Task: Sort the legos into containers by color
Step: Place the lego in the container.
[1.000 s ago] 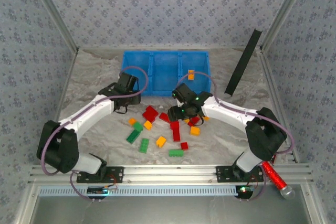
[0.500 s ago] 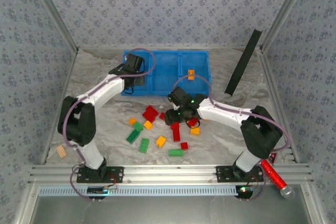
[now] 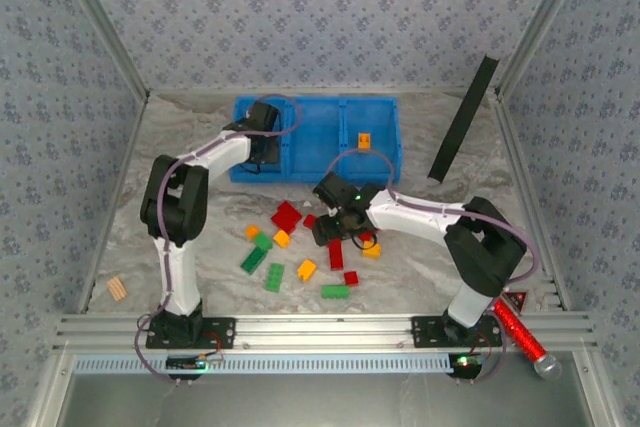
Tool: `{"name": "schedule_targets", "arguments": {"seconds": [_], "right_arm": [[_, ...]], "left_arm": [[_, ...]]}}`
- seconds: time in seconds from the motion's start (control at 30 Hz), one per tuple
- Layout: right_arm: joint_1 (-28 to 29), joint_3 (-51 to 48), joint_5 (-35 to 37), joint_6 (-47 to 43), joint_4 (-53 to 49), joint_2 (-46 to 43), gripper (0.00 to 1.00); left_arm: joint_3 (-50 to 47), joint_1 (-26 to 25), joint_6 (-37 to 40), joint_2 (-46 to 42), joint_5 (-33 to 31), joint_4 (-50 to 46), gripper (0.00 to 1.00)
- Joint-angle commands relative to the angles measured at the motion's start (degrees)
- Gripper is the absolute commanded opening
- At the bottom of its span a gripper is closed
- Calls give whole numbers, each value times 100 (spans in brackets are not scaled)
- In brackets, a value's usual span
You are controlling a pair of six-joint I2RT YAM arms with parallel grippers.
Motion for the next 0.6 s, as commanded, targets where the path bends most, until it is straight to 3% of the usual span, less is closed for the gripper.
{"name": "schedule_targets", "arguments": {"seconds": [0.0,0.13,0.27,0.57], "right_arm": [[60,154,196,75,-239,163,70],[60,169,240,93,-196,288,69],[60,161,205,109,-135,380,65],[60,144,198,93,-55,406,49]], "left_arm": [[232,-22,10,183,125,-200,44],[216,-22,-8,254,146,-210,47],[194,-22,10,224,135,-236,56],[176,-22,45,-82,82,-289,72]]}}
